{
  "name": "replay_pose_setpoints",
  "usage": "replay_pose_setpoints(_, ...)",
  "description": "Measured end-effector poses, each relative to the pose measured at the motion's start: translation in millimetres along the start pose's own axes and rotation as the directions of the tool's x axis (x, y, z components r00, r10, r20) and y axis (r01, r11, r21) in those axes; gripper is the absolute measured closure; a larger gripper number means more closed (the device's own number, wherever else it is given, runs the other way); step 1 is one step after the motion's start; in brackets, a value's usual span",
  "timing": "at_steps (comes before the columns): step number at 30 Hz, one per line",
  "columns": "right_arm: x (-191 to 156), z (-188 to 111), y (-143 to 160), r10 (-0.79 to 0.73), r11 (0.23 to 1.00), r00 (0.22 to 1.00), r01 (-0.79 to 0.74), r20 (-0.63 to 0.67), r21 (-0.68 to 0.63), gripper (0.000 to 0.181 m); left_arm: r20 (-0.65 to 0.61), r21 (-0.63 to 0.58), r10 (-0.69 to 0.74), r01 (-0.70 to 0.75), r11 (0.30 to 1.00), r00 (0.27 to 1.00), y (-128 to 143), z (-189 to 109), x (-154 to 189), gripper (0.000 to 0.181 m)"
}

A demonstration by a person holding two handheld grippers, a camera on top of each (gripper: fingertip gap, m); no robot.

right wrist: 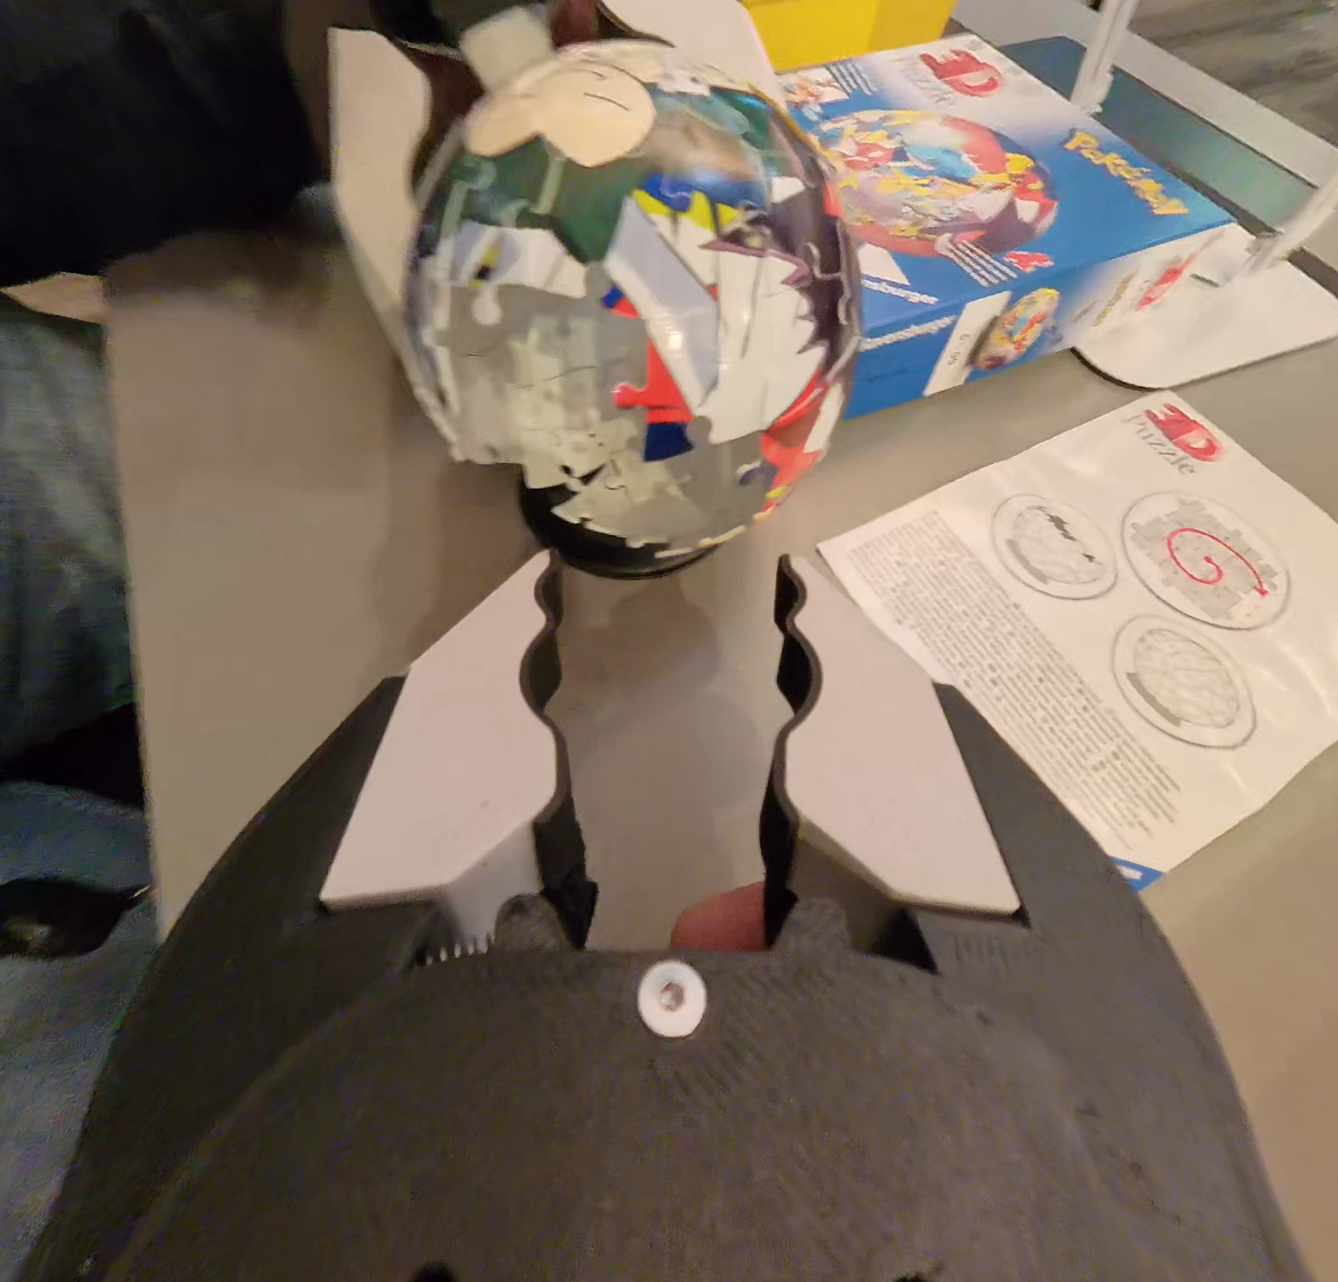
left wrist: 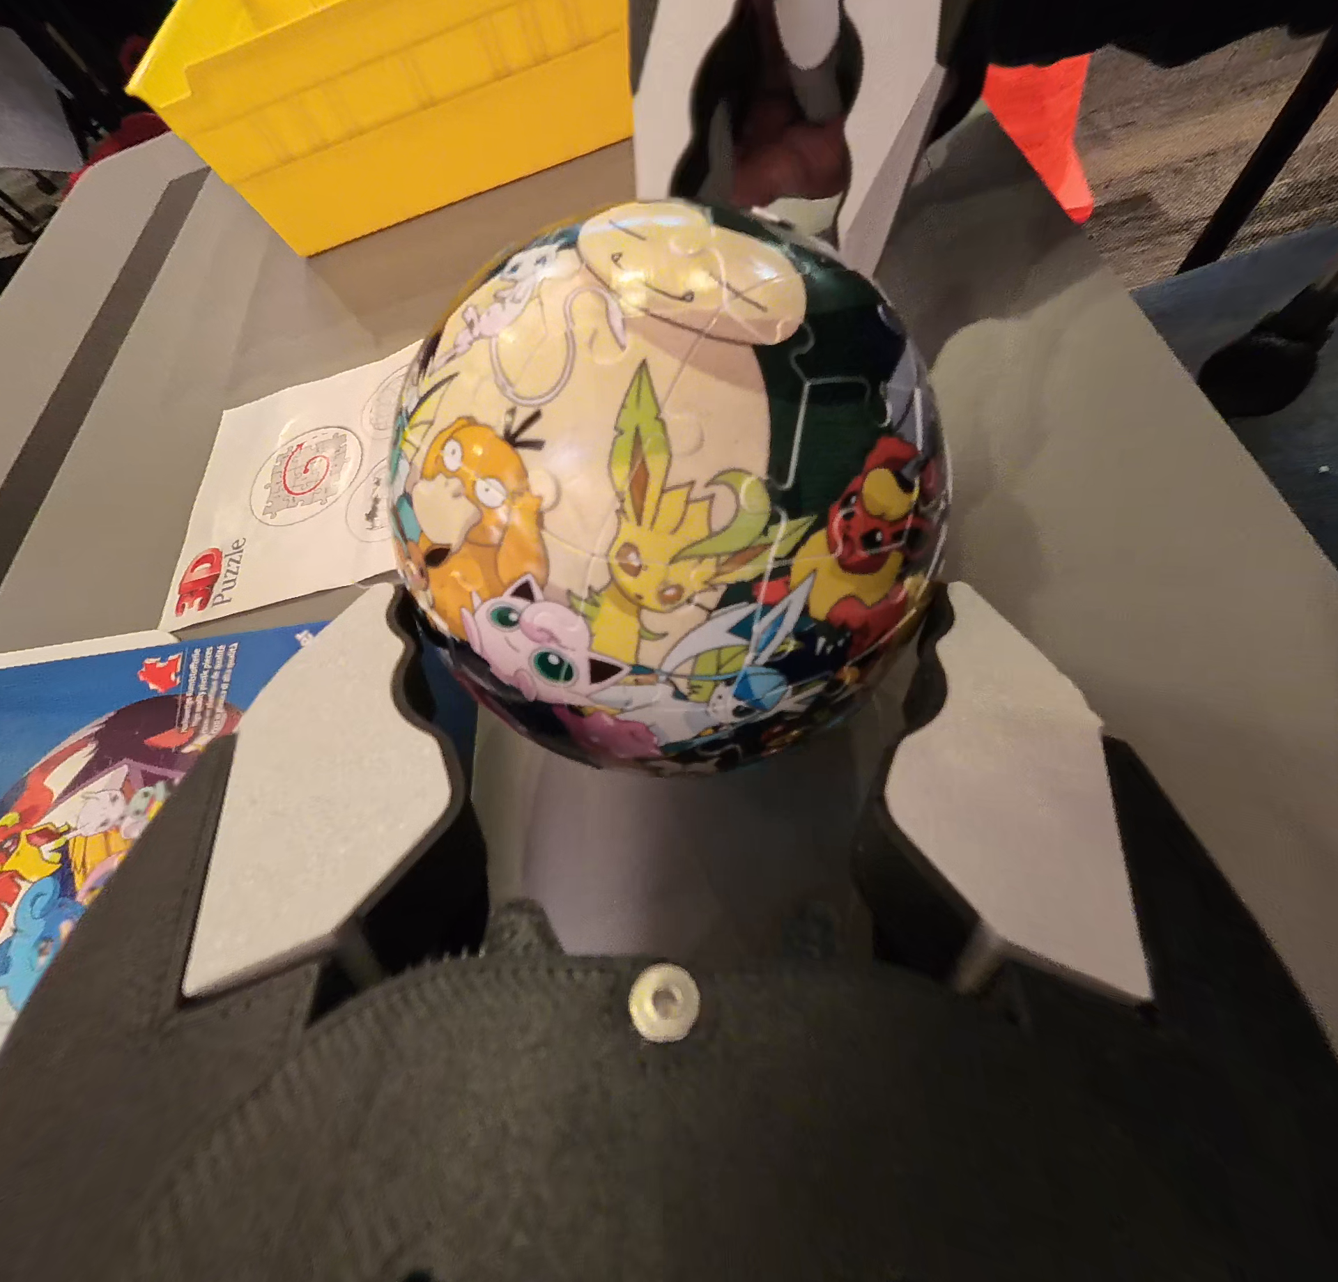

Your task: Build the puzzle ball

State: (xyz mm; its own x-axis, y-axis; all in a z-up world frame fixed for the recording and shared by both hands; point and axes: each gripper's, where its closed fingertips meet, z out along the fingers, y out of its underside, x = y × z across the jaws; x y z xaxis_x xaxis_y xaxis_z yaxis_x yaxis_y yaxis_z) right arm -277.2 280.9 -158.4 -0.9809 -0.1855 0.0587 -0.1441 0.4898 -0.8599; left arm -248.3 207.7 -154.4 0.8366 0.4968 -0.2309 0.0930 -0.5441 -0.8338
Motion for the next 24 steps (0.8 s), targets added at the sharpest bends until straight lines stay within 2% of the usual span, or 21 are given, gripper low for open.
replay_pose_setpoints(4,18.3,19.1,8.6,0.048,0.996,0.994,-0.054,-0.095,-0.067,0.129,0.035,-0.021,0.034,-0.033,0.999,0.999,-0.7,0.7,1.0,0.054)
replay_pose_setpoints(9,15.1,38.7,8.0,0.115,0.99,0.991,-0.12,-0.074,-0.071,0.108,0.06,-0.037,0.062,-0.06,0.998,0.996,-4.2,2.5,4.0,0.054)
replay_pose_setpoints(11,21.5,43.9,10.1,0.119,0.988,0.984,-0.131,-0.13,-0.083,0.109,0.071,-0.036,0.068,-0.066,0.997,0.995,-5.8,3.8,4.9,0.054)
replay_pose_setpoints(17,22.3,51.6,13.0,0.033,0.99,0.982,-0.058,-0.184,-0.131,0.107,0.119,-0.046,0.097,-0.092,0.995,0.988,-6.3,6.7,7.0,0.054)
replay_pose_setpoints(24,23.1,58.6,17.8,0.045,0.981,0.979,-0.082,-0.2,-0.178,0.105,0.134,-0.035,0.092,-0.088,0.995,0.987,-8.7,10.5,13.2,0.054)
